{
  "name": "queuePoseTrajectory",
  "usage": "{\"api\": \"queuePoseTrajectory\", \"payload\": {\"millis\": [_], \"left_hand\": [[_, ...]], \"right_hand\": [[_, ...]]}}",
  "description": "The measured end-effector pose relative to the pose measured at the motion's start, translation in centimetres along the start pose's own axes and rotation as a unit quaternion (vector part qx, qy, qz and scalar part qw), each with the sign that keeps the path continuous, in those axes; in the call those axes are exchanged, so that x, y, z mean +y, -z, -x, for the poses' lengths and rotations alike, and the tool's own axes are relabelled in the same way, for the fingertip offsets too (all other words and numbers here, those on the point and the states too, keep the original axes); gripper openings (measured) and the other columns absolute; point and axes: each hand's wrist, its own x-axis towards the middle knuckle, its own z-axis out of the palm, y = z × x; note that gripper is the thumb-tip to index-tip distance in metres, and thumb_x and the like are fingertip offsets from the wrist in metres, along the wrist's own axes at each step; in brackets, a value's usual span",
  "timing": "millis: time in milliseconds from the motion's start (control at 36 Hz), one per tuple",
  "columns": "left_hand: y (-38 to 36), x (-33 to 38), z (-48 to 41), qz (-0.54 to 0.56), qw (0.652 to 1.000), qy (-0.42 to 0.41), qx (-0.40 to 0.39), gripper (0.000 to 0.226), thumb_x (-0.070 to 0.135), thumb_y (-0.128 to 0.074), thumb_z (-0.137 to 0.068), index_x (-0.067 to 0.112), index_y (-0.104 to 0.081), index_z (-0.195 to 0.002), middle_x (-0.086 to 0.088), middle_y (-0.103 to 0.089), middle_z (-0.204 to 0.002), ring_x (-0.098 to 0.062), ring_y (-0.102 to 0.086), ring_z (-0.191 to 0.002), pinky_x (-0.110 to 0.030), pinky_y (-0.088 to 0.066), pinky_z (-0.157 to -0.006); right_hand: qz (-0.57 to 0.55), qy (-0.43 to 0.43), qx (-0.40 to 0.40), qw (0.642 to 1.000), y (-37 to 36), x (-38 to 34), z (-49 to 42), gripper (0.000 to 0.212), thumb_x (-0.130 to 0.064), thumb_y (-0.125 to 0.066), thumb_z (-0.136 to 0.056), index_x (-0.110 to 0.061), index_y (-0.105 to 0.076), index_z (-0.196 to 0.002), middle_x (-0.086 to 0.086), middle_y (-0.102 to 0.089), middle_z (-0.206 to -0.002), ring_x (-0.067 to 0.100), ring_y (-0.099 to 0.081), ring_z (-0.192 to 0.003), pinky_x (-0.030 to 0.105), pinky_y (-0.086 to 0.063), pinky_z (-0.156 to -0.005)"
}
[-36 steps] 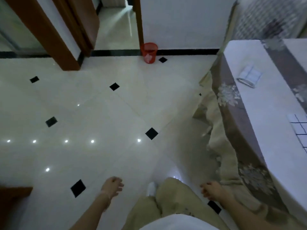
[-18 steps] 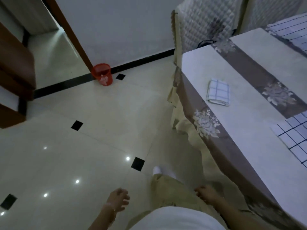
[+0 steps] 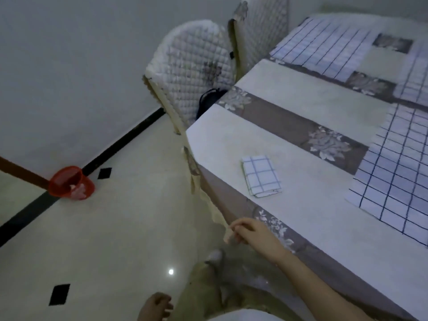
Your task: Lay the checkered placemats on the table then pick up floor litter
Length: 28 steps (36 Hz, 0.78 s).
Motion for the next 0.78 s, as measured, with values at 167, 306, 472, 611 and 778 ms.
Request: {"api": "queuePoseTrajectory", "payload": {"millis": [167,306,472,611,778], "left_hand": [[-1.3,16.3,-2.6,-0.213,0.941,-0.253,-0.074,0.017,0.006,-0.050,-0.092,0.017,-0.061,-0.086,-0.002,-0.067,-0.079,-0.017,-0.062,-0.073,-0.023,-0.049,-0.069],[-4.6,27.2,-2.7,-0.349,0.773,-0.528,-0.041,0.017,0.016,-0.050,-0.093,0.019,-0.062,-0.105,0.005,-0.065,-0.099,-0.012,-0.060,-0.090,-0.026,-0.049,-0.079],[-8.5,32.9,-5.1,-0.514,0.619,-0.592,-0.051,0.050,0.023,-0.042,-0.095,0.013,-0.035,-0.144,-0.006,-0.035,-0.150,-0.018,-0.032,-0.138,-0.028,-0.025,-0.114],[-8.6,32.3,-6.8,-0.521,0.580,-0.625,-0.038,0.053,0.023,-0.055,-0.089,0.009,-0.045,-0.139,-0.009,-0.043,-0.146,-0.027,-0.041,-0.136,-0.041,-0.032,-0.112],[-8.4,31.8,-7.7,-0.521,0.567,-0.637,-0.031,0.050,0.025,-0.064,-0.084,0.011,-0.055,-0.131,-0.007,-0.052,-0.140,-0.027,-0.050,-0.129,-0.044,-0.039,-0.105]], "right_hand": [[-0.007,0.001,0.169,0.986,4.6,-1.5,-1.0,0.019,-0.009,-0.054,-0.091,-0.022,-0.068,-0.091,-0.003,-0.070,-0.085,0.012,-0.066,-0.080,0.024,-0.052,-0.076],[-0.002,-0.009,0.321,0.947,8.1,-2.1,-2.3,0.013,-0.015,-0.057,-0.090,-0.024,-0.066,-0.096,-0.007,-0.067,-0.089,0.008,-0.062,-0.083,0.022,-0.046,-0.072],[0.078,-0.082,0.355,0.928,8.6,-2.1,-5.3,0.038,-0.020,-0.060,-0.087,-0.016,-0.057,-0.124,0.003,-0.058,-0.123,0.019,-0.055,-0.107,0.026,-0.042,-0.086],[0.117,-0.118,0.350,0.922,7.3,-1.7,-6.5,0.048,-0.026,-0.067,-0.080,-0.014,-0.055,-0.126,0.008,-0.057,-0.120,0.026,-0.052,-0.108,0.034,-0.044,-0.093],[0.087,-0.144,0.393,0.904,5.9,-1.2,-6.6,0.019,-0.025,-0.065,-0.081,-0.016,-0.058,-0.097,0.000,-0.057,-0.088,0.021,-0.055,-0.088,0.030,-0.045,-0.071]]}}
